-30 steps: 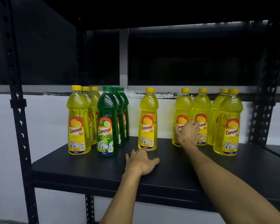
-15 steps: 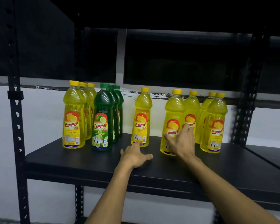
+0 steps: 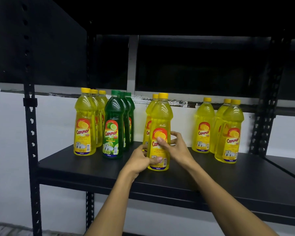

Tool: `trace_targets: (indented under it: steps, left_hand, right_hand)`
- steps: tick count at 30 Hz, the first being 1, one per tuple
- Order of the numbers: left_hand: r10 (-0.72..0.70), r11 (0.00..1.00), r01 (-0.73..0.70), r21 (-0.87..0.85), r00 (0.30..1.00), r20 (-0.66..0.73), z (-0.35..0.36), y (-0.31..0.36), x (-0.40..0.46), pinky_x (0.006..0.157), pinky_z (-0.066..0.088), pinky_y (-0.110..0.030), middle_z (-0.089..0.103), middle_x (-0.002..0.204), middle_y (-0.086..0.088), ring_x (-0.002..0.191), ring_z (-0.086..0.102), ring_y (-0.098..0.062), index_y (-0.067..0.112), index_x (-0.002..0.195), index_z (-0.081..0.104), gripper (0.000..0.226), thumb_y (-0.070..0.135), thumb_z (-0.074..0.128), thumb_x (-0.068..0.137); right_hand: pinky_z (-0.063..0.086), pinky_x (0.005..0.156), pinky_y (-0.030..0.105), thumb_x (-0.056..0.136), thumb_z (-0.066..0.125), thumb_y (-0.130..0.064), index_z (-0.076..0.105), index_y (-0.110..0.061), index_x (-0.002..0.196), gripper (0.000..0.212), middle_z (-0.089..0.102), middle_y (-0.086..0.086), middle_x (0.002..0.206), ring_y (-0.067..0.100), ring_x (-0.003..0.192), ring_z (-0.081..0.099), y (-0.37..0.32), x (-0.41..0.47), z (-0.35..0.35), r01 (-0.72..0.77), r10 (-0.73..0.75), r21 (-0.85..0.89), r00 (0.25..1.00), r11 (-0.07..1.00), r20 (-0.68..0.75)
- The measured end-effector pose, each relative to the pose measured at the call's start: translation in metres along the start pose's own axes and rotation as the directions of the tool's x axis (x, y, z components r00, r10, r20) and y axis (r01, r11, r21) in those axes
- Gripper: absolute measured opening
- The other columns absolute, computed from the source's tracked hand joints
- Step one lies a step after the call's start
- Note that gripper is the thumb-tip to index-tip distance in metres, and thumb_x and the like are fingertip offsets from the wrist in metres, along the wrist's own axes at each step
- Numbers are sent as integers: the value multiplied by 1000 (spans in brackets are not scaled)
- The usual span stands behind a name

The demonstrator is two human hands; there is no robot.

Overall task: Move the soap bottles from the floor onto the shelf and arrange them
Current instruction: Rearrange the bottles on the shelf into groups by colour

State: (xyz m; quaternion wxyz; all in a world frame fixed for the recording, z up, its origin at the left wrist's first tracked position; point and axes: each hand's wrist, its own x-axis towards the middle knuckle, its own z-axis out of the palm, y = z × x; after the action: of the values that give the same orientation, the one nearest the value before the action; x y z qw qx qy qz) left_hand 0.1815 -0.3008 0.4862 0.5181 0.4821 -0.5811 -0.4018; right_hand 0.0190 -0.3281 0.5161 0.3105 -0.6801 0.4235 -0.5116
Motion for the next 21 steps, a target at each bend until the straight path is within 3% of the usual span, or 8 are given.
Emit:
trace_targets:
  steps: [2, 5, 9, 13, 18, 21]
  left_hand:
    - [-7, 1000, 6, -10, 1000, -29, -1, 0, 1, 83, 53, -24, 68, 116, -1, 100, 66, -10, 16, 129, 53, 60, 16, 86, 78]
    - [1, 1000, -4, -30, 995, -98, 0, -5, 6, 88, 54, -29, 69, 113, -1, 101, 67, -15, 11, 131, 56, 56, 13, 82, 82]
    - [11, 999, -21, -43, 978, -209, -1, -11, 12, 93, 56, -37, 67, 114, -3, 105, 67, -19, 12, 133, 51, 55, 9, 78, 86]
    - [23, 1000, -18, 21, 959, -282, -1, -17, 18, 96, 56, -43, 67, 116, -3, 106, 67, -20, 13, 134, 53, 51, 14, 76, 89]
    - [50, 995, -23, 94, 951, -304, -1, -20, 22, 96, 57, -44, 71, 112, -1, 103, 69, -19, 19, 131, 59, 41, 20, 72, 92]
    - [53, 994, -21, 108, 952, -300, -1, -20, 22, 96, 56, -44, 72, 112, -1, 103, 69, -19, 20, 130, 60, 39, 20, 71, 93]
  right_hand:
    - [55, 69, 18, 89, 70, -45, 49, -24, 128, 49, 64, -2, 112, 5, 93, 66, 0, 5, 5, 13, -15, 32, 997, 999, 73]
    - [56, 70, 17, 92, 68, -41, 56, -20, 125, 41, 68, -1, 115, 5, 93, 69, 2, 13, 14, 8, -19, 91, 992, 996, 128]
    - [59, 79, 22, 91, 71, -40, 56, -16, 130, 48, 70, 1, 118, 9, 100, 71, 5, 22, 28, -6, -15, 148, 990, 989, 140]
    - [58, 77, 20, 90, 71, -42, 53, -19, 131, 50, 69, -2, 118, 7, 99, 70, 7, 28, 40, 13, -30, 140, 992, 990, 120]
    - [58, 95, 41, 82, 71, -58, 48, -21, 137, 70, 67, 0, 127, 15, 108, 69, 14, 33, 47, 29, -36, 74, 995, 997, 95]
    - [58, 96, 42, 83, 71, -59, 47, -21, 139, 72, 67, -1, 127, 15, 109, 69, 16, 34, 47, 36, -44, 79, 994, 996, 96]
